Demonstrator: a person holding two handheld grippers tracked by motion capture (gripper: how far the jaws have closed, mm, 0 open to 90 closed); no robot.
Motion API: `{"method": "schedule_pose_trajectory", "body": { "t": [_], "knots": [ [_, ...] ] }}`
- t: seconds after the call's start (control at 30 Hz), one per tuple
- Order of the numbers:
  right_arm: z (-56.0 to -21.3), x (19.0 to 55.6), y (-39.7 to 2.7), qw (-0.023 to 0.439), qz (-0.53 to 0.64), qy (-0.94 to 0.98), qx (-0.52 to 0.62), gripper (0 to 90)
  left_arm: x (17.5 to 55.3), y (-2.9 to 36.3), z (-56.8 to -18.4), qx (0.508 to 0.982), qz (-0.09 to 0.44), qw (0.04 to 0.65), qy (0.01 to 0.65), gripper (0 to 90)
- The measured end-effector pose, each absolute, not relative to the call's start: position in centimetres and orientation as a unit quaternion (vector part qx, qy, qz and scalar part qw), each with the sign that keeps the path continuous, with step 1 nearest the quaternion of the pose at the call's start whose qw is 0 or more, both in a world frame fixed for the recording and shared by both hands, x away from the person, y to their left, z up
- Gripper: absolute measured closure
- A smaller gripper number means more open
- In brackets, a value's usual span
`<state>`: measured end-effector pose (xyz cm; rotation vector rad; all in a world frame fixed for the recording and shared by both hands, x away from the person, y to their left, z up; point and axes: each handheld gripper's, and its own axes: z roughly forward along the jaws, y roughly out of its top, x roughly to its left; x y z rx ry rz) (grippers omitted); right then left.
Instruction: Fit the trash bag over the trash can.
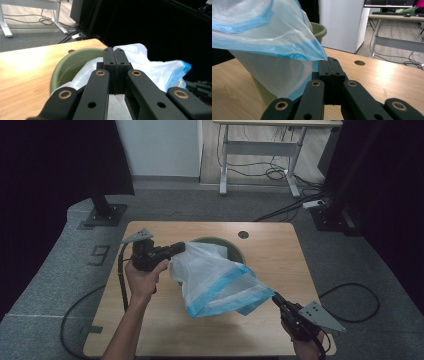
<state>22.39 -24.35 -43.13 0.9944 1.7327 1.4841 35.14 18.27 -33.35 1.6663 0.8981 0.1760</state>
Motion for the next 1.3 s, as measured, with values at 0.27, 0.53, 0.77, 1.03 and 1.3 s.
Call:
{"method": "schedule_pose_trajectory", "body": {
  "t": [0.27,0.53,0.77,1.03,1.3],
  "knots": [
    [-43.1,22.6,-25.2,0.325,0.558,0.66,0.384,89.0,34.6,19.7,-34.1,0.724,0.084,0.566,0.386,90.0],
    [-43.5,22.8,-25.4,0.32,0.554,0.664,0.387,89.0,34.1,20.9,-34.8,0.736,0.081,0.551,0.385,90.0],
    [-43.7,22.8,-25.5,0.319,0.552,0.665,0.389,89.0,34.0,21.5,-35.4,0.749,0.08,0.535,0.383,89.9],
    [-44.0,22.1,-25.5,0.31,0.563,0.662,0.385,89.0,33.6,23.8,-36.1,0.738,0.086,0.538,0.398,89.9],
    [-44.7,20.4,-24.6,0.301,0.584,0.667,0.353,88.9,31.8,26.1,-37.6,0.725,0.095,0.549,0.405,90.0]
  ]
}}
